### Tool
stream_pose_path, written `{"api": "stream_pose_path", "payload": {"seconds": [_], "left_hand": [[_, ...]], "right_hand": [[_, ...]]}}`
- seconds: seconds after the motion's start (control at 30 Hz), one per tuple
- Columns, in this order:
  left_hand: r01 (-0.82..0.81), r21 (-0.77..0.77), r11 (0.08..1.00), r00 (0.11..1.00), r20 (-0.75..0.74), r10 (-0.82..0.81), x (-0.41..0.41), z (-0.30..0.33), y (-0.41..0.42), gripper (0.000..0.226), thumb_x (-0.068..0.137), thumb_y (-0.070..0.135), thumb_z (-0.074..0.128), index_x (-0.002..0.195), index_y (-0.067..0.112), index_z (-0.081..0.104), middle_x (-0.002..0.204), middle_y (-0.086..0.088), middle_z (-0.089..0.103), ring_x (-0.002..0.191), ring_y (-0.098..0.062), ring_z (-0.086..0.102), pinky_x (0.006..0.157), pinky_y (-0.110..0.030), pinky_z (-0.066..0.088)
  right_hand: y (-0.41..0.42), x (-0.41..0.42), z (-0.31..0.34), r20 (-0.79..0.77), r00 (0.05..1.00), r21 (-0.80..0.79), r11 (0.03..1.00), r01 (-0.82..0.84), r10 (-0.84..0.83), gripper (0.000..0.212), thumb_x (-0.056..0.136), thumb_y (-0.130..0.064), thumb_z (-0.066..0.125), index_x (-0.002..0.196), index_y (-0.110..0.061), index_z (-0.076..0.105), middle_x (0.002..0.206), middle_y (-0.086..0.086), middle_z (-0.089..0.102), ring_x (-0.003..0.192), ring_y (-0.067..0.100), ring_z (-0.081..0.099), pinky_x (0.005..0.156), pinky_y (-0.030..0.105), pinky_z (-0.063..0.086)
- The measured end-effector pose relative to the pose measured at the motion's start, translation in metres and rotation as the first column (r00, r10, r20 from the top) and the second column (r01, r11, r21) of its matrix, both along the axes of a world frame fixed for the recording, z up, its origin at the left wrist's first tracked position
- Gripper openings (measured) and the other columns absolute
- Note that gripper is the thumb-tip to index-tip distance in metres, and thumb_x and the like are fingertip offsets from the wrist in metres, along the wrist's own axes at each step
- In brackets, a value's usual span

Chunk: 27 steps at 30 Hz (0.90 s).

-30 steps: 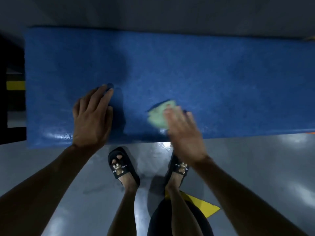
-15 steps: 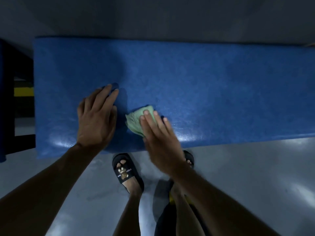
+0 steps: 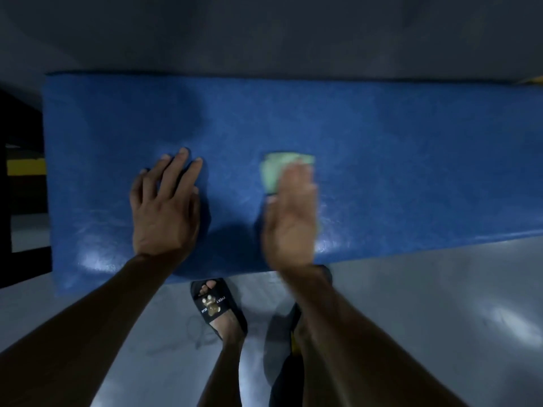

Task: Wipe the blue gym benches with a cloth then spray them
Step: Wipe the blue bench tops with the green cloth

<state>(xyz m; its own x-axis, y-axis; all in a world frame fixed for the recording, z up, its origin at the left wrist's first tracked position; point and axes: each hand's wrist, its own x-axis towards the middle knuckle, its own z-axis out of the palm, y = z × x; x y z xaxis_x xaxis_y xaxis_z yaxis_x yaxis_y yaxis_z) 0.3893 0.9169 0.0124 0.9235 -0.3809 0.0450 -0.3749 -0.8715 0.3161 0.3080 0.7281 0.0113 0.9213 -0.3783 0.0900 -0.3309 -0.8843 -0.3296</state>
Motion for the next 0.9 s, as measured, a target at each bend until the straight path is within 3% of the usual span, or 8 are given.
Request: {"api": "stream_pose_path", "payload": {"seconds": [0.17, 0.23, 0.3, 0.43, 0.63, 0.77, 0.83, 0.9], "left_hand": [[-0.007, 0.019, 1.0, 1.0, -0.014, 0.007, 0.0, 0.002, -0.001, 0.049, 0.103, 0.03, 0.037, 0.151, 0.02, 0.043, 0.162, -0.002, 0.035, 0.147, -0.03, 0.03, 0.116, -0.054, 0.024], [-0.004, 0.022, 1.0, 1.0, -0.031, 0.005, 0.0, 0.002, -0.001, 0.05, 0.102, 0.03, 0.037, 0.151, 0.02, 0.043, 0.162, -0.001, 0.034, 0.148, -0.03, 0.028, 0.117, -0.053, 0.021], [-0.004, 0.018, 1.0, 0.999, -0.044, 0.005, 0.0, 0.001, -0.001, 0.051, 0.102, 0.031, 0.036, 0.151, 0.021, 0.041, 0.163, -0.002, 0.032, 0.148, -0.03, 0.026, 0.118, -0.052, 0.018], [-0.004, 0.034, 0.999, 0.999, -0.053, 0.006, 0.001, 0.001, 0.0, 0.052, 0.101, 0.031, 0.038, 0.152, 0.021, 0.041, 0.163, -0.002, 0.031, 0.149, -0.03, 0.026, 0.118, -0.052, 0.017], [-0.01, 0.055, 0.998, 0.998, -0.055, 0.013, 0.003, 0.002, -0.001, 0.052, 0.1, 0.033, 0.038, 0.151, 0.021, 0.043, 0.162, -0.002, 0.034, 0.148, -0.03, 0.03, 0.118, -0.054, 0.021], [-0.015, 0.072, 0.997, 0.998, -0.059, 0.019, 0.002, 0.003, -0.003, 0.053, 0.1, 0.032, 0.038, 0.151, 0.022, 0.042, 0.162, -0.003, 0.034, 0.148, -0.03, 0.029, 0.118, -0.053, 0.02], [-0.011, 0.085, 0.996, 0.997, -0.069, 0.017, 0.002, 0.002, -0.004, 0.055, 0.1, 0.032, 0.038, 0.154, 0.022, 0.038, 0.163, -0.003, 0.031, 0.149, -0.03, 0.027, 0.119, -0.052, 0.016], [0.006, 0.088, 0.996, 0.997, -0.081, 0.001, 0.002, 0.001, -0.004, 0.055, 0.1, 0.031, 0.037, 0.155, 0.022, 0.036, 0.164, -0.004, 0.029, 0.15, -0.031, 0.025, 0.12, -0.051, 0.014]], "right_hand": [[-0.013, 0.01, 0.018, -0.167, 0.836, -0.021, 0.846, -0.533, 0.522, 0.067, 0.09, -0.003, 0.03, 0.156, -0.004, 0.026, 0.165, 0.012, 0.022, 0.154, 0.026, 0.013, 0.126, 0.042, 0.012], [-0.079, 0.004, 0.014, -0.185, 0.896, -0.124, 0.895, -0.428, 0.403, 0.056, 0.097, -0.011, 0.037, 0.152, 0.001, 0.034, 0.159, 0.018, 0.032, 0.15, 0.034, 0.026, 0.124, 0.047, 0.017], [-0.147, -0.002, 0.016, -0.174, 0.982, -0.144, 0.984, -0.103, 0.077, 0.059, 0.097, -0.018, 0.032, 0.151, 0.007, 0.031, 0.158, 0.025, 0.03, 0.148, 0.042, 0.025, 0.123, 0.049, 0.016], [-0.147, 0.012, 0.015, -0.233, 0.915, -0.08, 0.944, 0.319, -0.329, 0.076, 0.085, -0.022, 0.021, 0.152, 0.013, 0.016, 0.161, 0.032, 0.012, 0.151, 0.048, 0.006, 0.125, 0.052, 0.007], [0.033, 0.039, 0.012, -0.028, 0.994, 0.037, 0.994, -0.102, 0.103, 0.062, 0.094, -0.003, 0.049, 0.152, 0.005, 0.03, 0.162, 0.02, 0.024, 0.153, 0.034, 0.013, 0.125, 0.046, 0.012], [-0.025, 0.043, 0.015, -0.136, 0.854, -0.04, 0.859, -0.511, 0.502, 0.067, 0.091, -0.006, 0.036, 0.157, -0.005, 0.023, 0.165, 0.011, 0.02, 0.155, 0.027, 0.011, 0.125, 0.046, 0.011], [-0.099, 0.039, 0.007, -0.141, 0.907, -0.121, 0.902, -0.414, 0.398, 0.061, 0.096, -0.011, 0.042, 0.154, -0.002, 0.03, 0.162, 0.014, 0.029, 0.151, 0.033, 0.022, 0.124, 0.048, 0.011], [-0.166, 0.031, 0.008, -0.134, 0.987, -0.115, 0.988, -0.105, 0.089, 0.058, 0.1, -0.019, 0.038, 0.153, 0.001, 0.03, 0.161, 0.019, 0.028, 0.15, 0.038, 0.022, 0.123, 0.05, 0.011]]}}
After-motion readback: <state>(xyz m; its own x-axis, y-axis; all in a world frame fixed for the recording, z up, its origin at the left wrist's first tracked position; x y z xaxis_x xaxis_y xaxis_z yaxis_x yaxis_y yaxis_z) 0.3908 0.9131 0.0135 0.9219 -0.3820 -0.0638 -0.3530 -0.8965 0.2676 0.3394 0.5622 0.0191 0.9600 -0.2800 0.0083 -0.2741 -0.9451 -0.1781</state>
